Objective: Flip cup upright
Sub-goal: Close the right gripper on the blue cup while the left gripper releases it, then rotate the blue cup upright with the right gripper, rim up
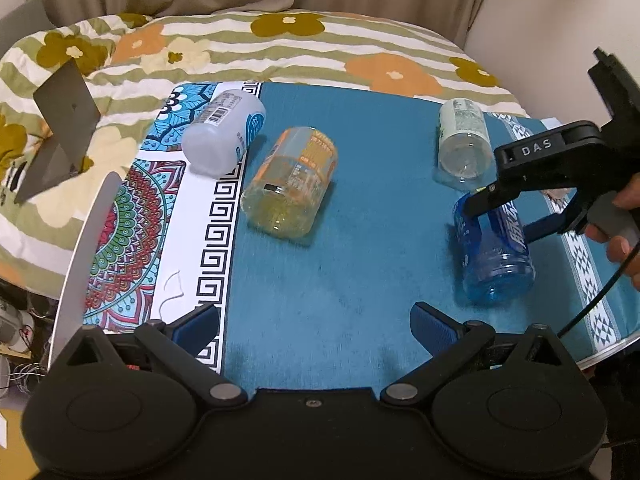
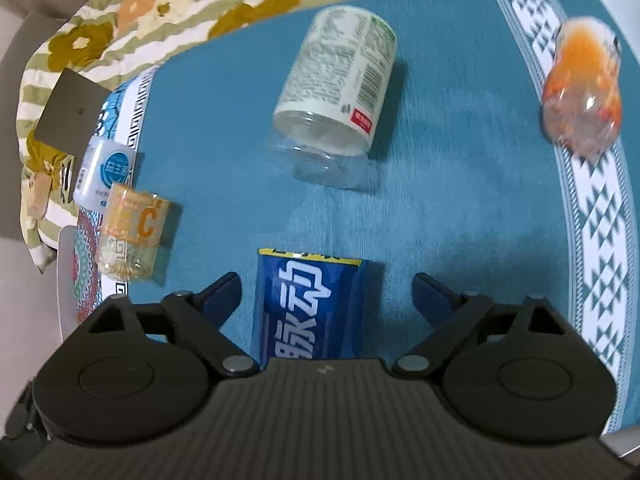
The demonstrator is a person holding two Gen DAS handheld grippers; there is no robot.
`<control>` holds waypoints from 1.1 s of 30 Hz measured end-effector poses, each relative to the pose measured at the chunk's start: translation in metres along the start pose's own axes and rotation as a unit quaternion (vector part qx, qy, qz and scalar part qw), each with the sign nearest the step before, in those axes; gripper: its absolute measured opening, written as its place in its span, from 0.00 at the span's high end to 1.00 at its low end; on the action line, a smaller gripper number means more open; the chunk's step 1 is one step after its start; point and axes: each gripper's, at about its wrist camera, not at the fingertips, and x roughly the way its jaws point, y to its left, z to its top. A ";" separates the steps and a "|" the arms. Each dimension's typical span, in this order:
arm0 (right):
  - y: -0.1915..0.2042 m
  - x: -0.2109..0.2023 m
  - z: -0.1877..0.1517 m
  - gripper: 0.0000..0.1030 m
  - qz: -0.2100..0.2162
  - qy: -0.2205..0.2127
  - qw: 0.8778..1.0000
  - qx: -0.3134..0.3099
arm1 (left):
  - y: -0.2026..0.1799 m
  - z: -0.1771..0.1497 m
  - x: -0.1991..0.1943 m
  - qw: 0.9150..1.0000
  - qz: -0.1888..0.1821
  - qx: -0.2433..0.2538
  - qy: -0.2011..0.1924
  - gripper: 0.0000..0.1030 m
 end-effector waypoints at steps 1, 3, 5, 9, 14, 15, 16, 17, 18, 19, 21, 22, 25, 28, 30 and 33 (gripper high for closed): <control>-0.002 0.002 0.002 0.01 0.003 0.008 1.000 0.009 | 0.001 0.001 0.001 1.000 0.000 0.001 0.000 0.00; -0.006 0.008 0.004 0.03 0.015 0.023 0.999 0.030 | 0.002 0.003 0.002 1.000 0.000 0.003 -0.002 0.00; -0.008 0.010 0.006 0.13 0.023 0.031 0.998 0.042 | 0.004 0.005 0.003 1.000 -0.001 0.002 -0.002 0.00; -0.012 0.011 0.007 0.25 0.044 0.038 0.996 0.061 | 0.008 0.009 0.004 1.000 -0.004 -0.003 -0.001 0.00; -0.010 0.006 0.006 0.26 0.044 0.027 0.997 0.057 | 0.009 0.010 0.005 1.000 -0.005 -0.003 0.000 0.00; -0.008 0.003 0.005 0.26 0.046 0.019 0.997 0.057 | 0.008 0.010 0.004 1.000 -0.005 -0.003 0.000 0.00; -0.007 -0.001 0.003 0.27 0.049 0.008 0.997 0.057 | 0.008 0.010 0.004 1.000 -0.006 -0.002 0.000 0.00; -0.005 -0.009 0.001 0.27 0.051 -0.011 0.997 0.055 | 0.008 0.011 0.003 1.000 -0.008 -0.002 -0.001 0.00; -0.004 -0.017 -0.003 0.27 0.051 -0.034 0.997 0.053 | 0.008 0.011 0.003 1.000 -0.009 -0.003 -0.002 0.00; 0.000 -0.027 -0.009 0.27 0.046 -0.068 0.996 0.046 | 0.008 0.011 0.002 1.000 -0.010 -0.003 -0.003 0.00; 0.010 -0.041 -0.026 0.27 0.030 -0.140 0.990 0.023 | 0.008 0.011 0.002 1.000 -0.012 -0.002 -0.002 0.00; 0.016 -0.045 -0.036 0.27 0.018 -0.174 0.984 0.013 | 0.008 0.011 0.003 1.000 -0.013 -0.002 0.000 0.00; 0.029 -0.043 -0.065 0.27 -0.017 -0.261 0.965 -0.011 | 0.008 0.010 0.004 1.000 -0.016 0.008 0.003 0.00; 0.037 -0.032 -0.088 0.27 -0.047 -0.323 0.944 -0.041 | 0.006 0.007 0.004 1.000 -0.012 0.027 0.002 0.00; 0.041 -0.022 -0.097 0.27 -0.060 -0.348 0.934 -0.050 | 0.005 0.006 0.005 0.999 -0.007 0.040 0.000 0.00; 0.038 -0.011 -0.103 0.27 -0.065 -0.373 0.924 -0.048 | 0.004 0.003 0.007 0.999 -0.001 0.051 -0.002 0.00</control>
